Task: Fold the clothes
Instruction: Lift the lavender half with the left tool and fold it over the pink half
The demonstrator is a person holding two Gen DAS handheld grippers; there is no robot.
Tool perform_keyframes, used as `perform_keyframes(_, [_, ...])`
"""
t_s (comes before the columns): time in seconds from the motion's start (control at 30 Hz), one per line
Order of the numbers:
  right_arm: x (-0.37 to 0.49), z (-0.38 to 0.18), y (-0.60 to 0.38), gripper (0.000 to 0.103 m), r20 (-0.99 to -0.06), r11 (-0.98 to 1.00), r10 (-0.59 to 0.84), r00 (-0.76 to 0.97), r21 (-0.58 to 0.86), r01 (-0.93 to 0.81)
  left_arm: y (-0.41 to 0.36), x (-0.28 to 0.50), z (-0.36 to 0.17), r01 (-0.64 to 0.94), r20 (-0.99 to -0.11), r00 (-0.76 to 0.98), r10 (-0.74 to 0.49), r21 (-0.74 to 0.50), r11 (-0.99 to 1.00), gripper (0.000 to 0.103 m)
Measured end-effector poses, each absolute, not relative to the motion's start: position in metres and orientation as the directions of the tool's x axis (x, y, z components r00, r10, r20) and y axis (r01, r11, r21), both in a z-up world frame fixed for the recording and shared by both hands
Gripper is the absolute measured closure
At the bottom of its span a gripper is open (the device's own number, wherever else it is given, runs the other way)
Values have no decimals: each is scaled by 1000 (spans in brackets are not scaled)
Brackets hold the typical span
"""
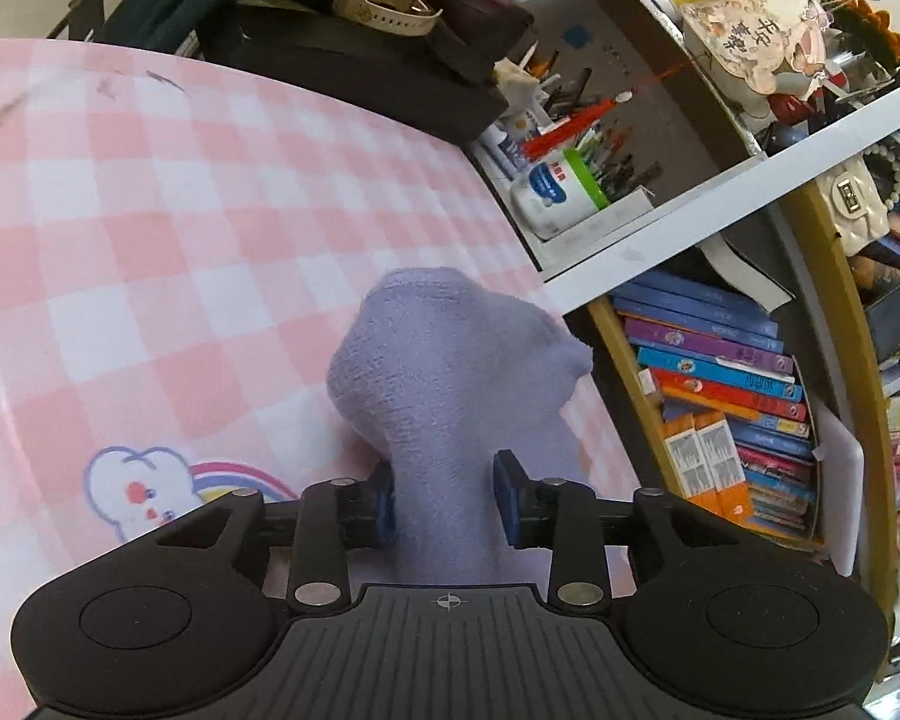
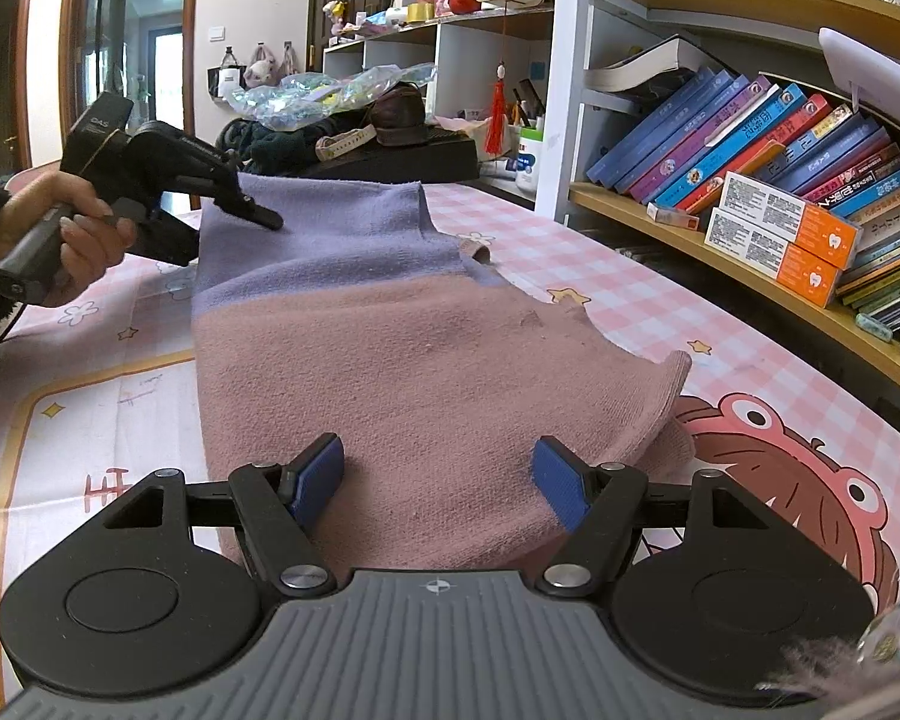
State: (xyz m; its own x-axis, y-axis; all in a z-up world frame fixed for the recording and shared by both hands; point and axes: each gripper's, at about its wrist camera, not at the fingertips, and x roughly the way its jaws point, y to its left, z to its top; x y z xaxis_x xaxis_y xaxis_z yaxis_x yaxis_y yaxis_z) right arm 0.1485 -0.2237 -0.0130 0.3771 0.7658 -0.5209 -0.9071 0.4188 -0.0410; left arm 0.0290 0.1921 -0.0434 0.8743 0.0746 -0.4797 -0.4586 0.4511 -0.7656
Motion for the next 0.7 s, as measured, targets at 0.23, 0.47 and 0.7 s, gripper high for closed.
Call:
perform_keyframes(0.23, [149,-13,-224,34,-520,419,768,375,-37,-907,196,31,-46,-453,-479,875,72,-758,469,82])
perform_keyframes(0.47, [145,-11,-233,36,-517,401,777,358,-31,-916,203,27,-50,-418,-456,889,39,-776,473,87])
perform_keyframes(0.7, [135,-8,-227,41,-525,358,797,298,15,-934,222,16,-42,-421,-438,895,79,-775,471,89])
